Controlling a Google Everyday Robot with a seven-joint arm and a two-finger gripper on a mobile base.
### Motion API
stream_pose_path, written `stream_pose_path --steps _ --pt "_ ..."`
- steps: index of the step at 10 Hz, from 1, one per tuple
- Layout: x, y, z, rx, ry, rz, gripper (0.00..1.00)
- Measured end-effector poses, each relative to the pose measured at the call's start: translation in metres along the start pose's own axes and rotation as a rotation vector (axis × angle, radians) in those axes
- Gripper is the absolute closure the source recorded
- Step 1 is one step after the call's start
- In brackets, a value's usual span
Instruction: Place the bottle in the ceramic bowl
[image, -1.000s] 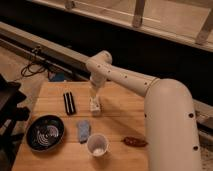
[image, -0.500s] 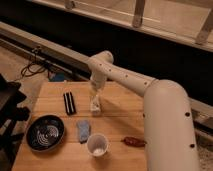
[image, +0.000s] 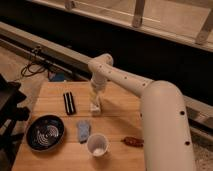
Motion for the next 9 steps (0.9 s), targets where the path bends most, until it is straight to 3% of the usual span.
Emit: stream_pose_path --steps 2,9 --pt "0.001 0.002 0.007 0.0 0.008 0.038 0.35" --pt "0.0 0.024 0.016 -0.042 0.023 0.021 0.35"
